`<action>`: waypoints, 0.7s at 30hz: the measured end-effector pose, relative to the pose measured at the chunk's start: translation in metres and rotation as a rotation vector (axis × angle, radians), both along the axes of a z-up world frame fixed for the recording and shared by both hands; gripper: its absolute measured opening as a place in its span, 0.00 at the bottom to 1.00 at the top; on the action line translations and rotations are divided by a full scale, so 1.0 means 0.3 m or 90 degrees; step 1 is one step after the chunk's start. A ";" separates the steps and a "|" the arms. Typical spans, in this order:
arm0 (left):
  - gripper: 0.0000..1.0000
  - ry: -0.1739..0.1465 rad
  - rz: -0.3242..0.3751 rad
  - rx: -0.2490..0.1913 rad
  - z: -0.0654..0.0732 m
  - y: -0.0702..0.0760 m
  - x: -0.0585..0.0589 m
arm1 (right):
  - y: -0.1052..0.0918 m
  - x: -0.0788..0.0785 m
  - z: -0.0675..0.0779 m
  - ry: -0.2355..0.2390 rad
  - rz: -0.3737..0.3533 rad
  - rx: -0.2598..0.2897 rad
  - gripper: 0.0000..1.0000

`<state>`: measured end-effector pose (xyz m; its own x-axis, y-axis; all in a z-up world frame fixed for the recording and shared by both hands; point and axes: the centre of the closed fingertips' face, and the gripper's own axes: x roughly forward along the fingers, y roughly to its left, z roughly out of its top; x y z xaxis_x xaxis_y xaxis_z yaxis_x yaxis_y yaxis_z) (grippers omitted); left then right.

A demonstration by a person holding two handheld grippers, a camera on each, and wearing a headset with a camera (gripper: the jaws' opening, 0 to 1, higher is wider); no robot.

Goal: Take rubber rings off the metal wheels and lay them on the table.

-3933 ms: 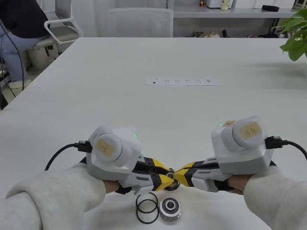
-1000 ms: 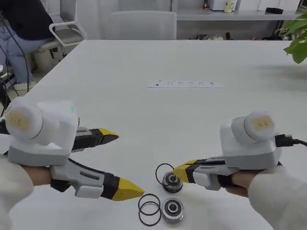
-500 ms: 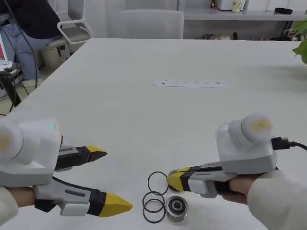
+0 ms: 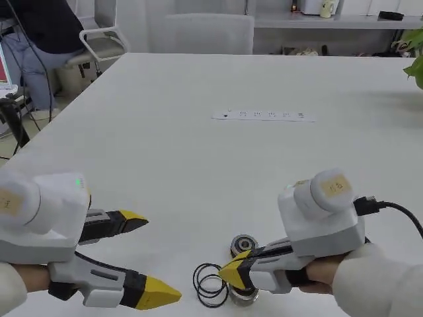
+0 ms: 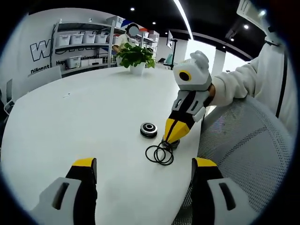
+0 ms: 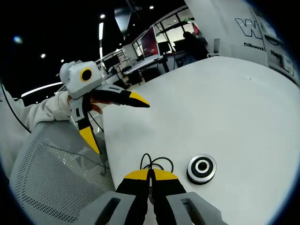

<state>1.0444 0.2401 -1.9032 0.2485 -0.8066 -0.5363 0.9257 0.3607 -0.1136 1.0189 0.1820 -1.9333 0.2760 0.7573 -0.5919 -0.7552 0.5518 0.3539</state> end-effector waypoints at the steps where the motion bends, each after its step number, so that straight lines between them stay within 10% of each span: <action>1: 0.81 0.000 0.001 0.000 0.000 0.001 0.000 | -0.001 -0.001 -0.004 -0.003 0.004 -0.005 0.00; 7: 0.77 0.000 0.003 0.004 -0.005 0.005 0.003 | -0.021 0.004 -0.033 -0.038 0.022 -0.062 0.00; 21: 0.75 0.001 0.000 0.008 -0.012 0.004 0.004 | -0.022 0.023 -0.043 -0.057 0.021 -0.070 0.00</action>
